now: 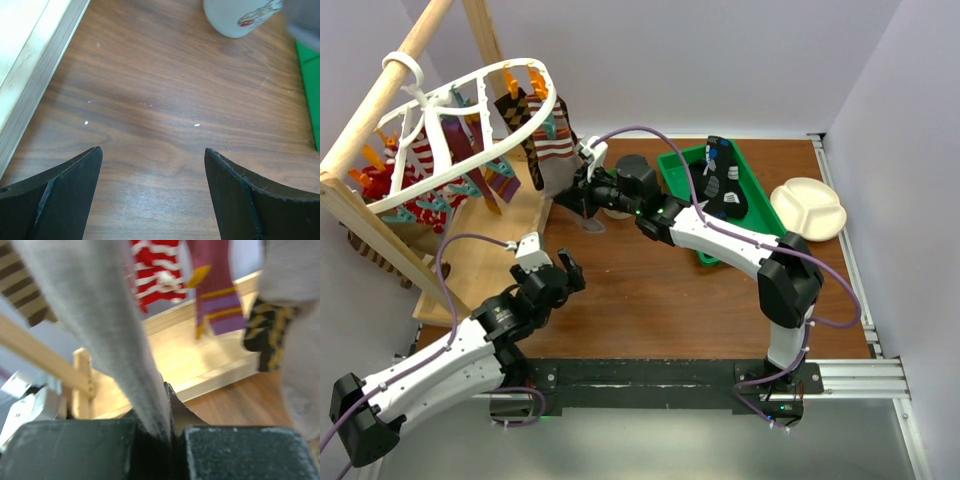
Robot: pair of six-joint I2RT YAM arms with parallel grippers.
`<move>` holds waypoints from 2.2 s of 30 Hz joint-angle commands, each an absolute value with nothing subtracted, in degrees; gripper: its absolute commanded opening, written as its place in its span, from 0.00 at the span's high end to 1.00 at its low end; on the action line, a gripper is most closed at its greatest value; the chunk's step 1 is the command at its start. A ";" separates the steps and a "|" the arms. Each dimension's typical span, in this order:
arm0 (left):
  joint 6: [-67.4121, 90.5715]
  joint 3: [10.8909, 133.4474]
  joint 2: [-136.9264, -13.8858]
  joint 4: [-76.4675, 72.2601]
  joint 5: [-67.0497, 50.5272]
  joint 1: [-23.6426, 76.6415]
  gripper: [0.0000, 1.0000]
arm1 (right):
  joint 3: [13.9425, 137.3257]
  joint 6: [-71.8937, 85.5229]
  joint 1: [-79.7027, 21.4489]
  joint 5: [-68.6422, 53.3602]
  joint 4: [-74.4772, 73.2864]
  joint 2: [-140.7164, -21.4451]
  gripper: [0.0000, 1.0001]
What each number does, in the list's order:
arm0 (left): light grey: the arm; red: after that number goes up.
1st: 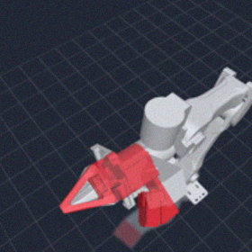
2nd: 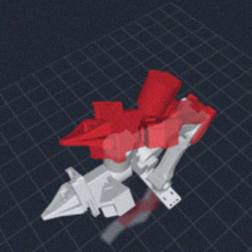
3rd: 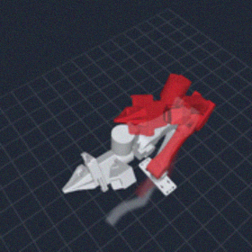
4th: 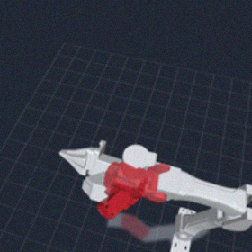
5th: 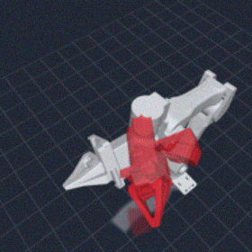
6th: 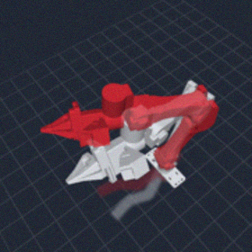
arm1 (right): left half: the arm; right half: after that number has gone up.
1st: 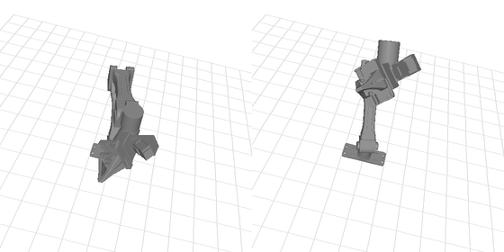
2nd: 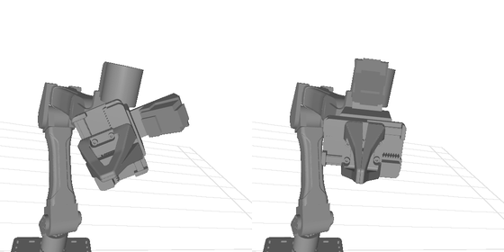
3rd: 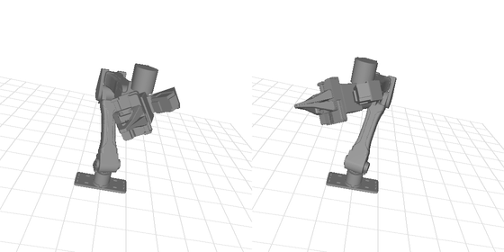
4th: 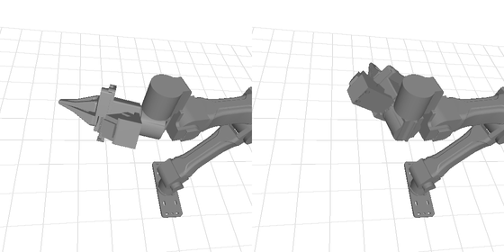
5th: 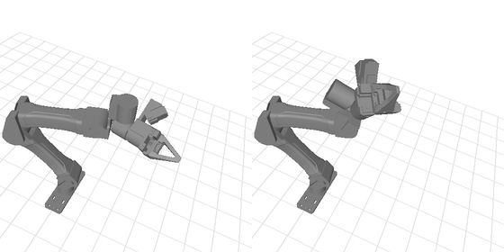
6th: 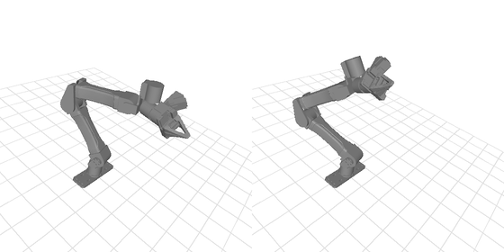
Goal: Remove the socks clipped to the hanger
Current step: Remove the sock from the hanger.
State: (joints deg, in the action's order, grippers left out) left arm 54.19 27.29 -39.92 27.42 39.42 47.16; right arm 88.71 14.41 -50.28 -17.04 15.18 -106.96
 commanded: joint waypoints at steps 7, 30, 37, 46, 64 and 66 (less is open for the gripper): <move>42.20 29.53 -30.51 19.78 41.40 46.76 0.13 | 86.75 11.69 -49.66 -26.28 10.81 -100.64 1.00; 21.01 41.04 -33.92 -5.17 47.28 46.76 0.12 | 84.72 8.79 -49.66 -29.00 7.38 -97.64 1.00; 17.40 41.92 -40.42 -16.08 46.42 46.50 0.11 | 85.17 8.88 -49.57 -29.79 7.21 -97.82 1.00; 17.14 43.07 -43.77 -19.78 42.72 45.88 0.45 | 85.08 9.05 -49.66 -29.53 7.12 -97.56 1.00; 18.28 43.07 -43.24 -16.44 42.36 45.88 1.00 | 82.44 -1.85 -48.00 -25.48 -1.23 -85.26 0.27; 18.19 42.98 -43.24 -16.17 42.27 45.88 1.00 | 84.10 -0.45 -46.85 -28.02 -1.06 -84.21 0.29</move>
State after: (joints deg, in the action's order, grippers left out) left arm 17.39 40.66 -43.70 -15.03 42.02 46.13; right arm 81.43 1.39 -48.95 -26.20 -0.16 -87.85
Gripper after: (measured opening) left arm 0.026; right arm 0.723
